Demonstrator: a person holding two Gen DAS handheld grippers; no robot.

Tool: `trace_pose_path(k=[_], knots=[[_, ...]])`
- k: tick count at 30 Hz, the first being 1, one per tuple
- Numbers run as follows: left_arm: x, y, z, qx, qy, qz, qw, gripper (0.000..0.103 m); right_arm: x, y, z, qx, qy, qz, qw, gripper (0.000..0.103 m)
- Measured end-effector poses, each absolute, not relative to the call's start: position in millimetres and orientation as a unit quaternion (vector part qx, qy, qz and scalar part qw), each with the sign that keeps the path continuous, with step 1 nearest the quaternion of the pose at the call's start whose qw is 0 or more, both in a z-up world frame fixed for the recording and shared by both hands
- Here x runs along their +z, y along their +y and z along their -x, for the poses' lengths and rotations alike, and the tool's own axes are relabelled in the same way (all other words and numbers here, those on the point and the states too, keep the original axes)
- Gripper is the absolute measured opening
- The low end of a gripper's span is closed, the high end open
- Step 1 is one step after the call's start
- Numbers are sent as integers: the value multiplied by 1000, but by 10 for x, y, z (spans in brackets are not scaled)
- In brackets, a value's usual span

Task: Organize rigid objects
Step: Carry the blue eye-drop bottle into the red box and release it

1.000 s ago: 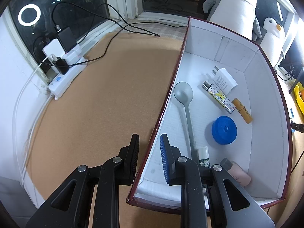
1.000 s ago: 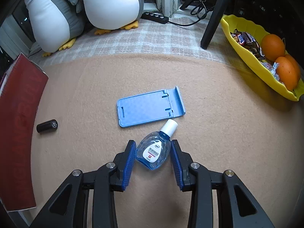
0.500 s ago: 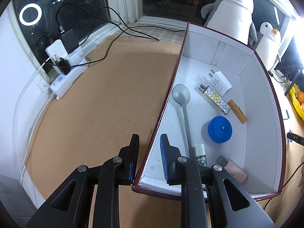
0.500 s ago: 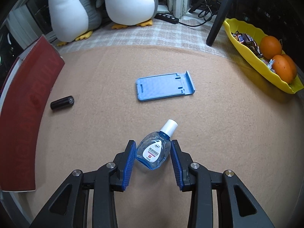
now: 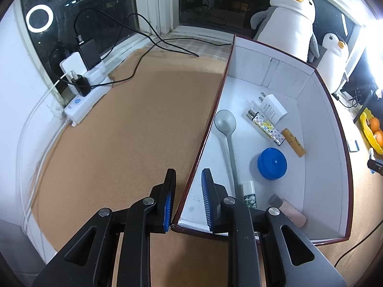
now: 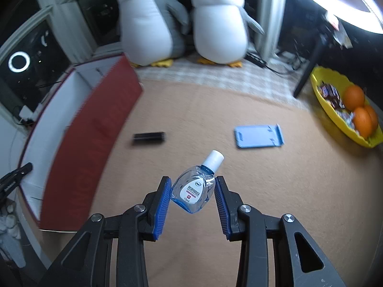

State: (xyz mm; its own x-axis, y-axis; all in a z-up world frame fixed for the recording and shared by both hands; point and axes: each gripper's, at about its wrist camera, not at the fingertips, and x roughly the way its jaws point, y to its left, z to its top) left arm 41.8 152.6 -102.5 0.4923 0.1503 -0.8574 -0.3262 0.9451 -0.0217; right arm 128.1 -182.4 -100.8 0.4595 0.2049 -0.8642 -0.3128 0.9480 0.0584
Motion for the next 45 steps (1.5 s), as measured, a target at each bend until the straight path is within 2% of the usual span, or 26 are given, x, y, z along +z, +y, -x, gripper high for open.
trace_pose_path(k=[8,18,32,45], knots=[[-985,1547,-385,140,475,93,864,14,-727,-1190,-1098,218,468,83,853,34],[-987,1550,-393,138,473,94,865,13,-677,-460,-913,283,454,120,837,33],[-995,1544,-406,136,471,97,866,13,-927,234,-803,325,463,168,807,33],[-1023,1544,-418,136,473,101,865,13,-1168,397,-879,321,484,180,794,34]])
